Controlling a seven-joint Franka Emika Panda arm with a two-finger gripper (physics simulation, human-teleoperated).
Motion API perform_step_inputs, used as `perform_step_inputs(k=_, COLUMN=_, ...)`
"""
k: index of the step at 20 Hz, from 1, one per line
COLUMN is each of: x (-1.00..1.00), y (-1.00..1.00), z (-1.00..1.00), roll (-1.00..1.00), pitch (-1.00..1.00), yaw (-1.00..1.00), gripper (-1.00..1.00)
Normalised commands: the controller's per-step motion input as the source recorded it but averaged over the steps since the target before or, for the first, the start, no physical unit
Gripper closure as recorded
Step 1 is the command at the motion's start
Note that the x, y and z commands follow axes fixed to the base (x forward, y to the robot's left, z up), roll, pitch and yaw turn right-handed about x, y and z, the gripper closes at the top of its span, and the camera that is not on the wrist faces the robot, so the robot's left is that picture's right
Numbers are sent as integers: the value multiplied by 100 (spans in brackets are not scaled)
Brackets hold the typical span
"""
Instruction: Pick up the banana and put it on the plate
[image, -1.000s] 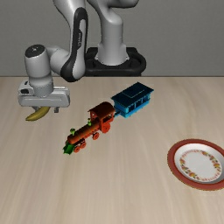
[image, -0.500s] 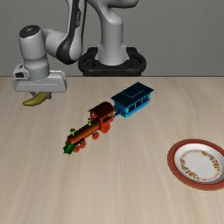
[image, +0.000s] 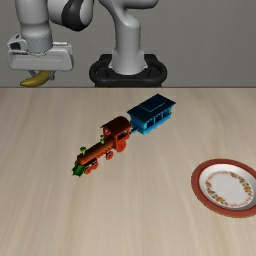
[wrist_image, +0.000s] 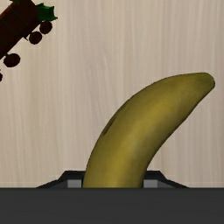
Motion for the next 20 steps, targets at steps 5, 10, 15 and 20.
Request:
perform_step_inputs(k=5, x=40, y=0, z=60, roll=0, pitch=0, yaw=0, gripper=100)
perform_step_inputs(k=10, x=100, y=0, z=0, roll=0, pitch=0, yaw=0, gripper=100)
perform_step_inputs(k=15, x=100, y=0, z=0, roll=0, pitch=0, yaw=0, gripper=100)
perform_step_inputs(k=20, x=100, y=0, z=0, roll=0, pitch=0, yaw=0, gripper=100)
